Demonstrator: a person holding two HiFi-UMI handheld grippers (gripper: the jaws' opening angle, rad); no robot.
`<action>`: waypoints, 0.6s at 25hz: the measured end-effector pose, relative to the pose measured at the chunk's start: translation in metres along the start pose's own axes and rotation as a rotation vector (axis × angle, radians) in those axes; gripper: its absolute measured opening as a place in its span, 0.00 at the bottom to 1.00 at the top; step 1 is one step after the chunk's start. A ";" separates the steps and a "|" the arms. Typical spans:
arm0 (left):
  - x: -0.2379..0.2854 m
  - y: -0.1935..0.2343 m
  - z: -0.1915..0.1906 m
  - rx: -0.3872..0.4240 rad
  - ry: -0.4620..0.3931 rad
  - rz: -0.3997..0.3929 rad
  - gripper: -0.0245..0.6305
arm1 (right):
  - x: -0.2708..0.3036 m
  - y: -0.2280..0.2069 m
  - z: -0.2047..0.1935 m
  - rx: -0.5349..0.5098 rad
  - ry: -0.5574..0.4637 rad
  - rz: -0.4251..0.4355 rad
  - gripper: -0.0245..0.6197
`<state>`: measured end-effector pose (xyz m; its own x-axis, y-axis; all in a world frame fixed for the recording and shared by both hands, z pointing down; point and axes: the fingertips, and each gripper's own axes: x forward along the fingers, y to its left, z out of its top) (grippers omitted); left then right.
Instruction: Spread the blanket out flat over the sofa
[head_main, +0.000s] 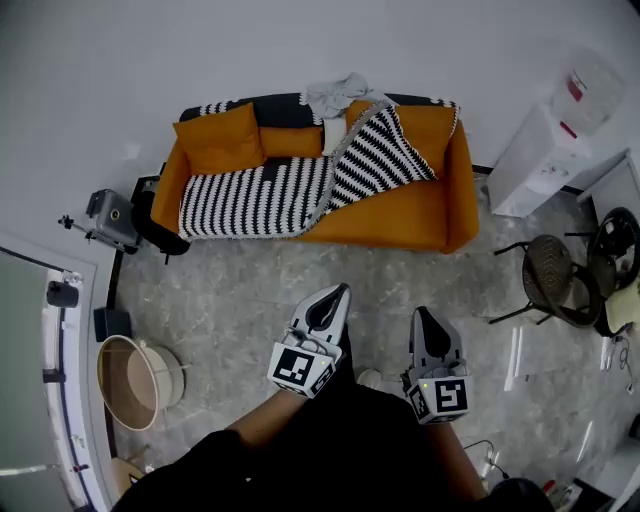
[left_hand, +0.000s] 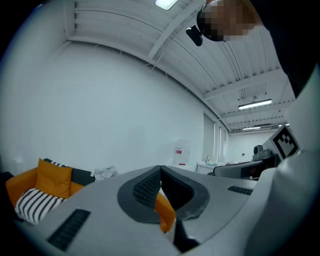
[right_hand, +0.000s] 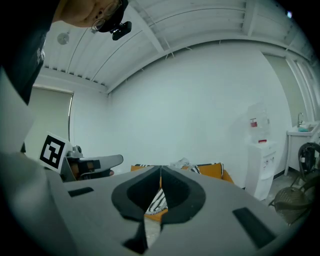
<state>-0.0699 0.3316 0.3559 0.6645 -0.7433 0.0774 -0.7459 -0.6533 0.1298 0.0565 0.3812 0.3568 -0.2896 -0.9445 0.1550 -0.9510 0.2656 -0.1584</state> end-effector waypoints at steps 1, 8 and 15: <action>0.011 0.011 -0.001 -0.007 0.006 0.002 0.06 | 0.012 -0.004 -0.001 -0.006 0.016 -0.004 0.10; 0.085 0.094 0.004 -0.107 0.024 -0.010 0.06 | 0.123 -0.029 -0.002 -0.064 0.108 -0.066 0.10; 0.133 0.153 0.014 -0.094 0.066 -0.091 0.06 | 0.237 -0.023 0.021 -0.024 0.126 -0.020 0.10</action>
<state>-0.0964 0.1308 0.3725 0.7330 -0.6686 0.1250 -0.6769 -0.6988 0.2314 0.0124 0.1471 0.3769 -0.2803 -0.9184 0.2791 -0.9586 0.2528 -0.1309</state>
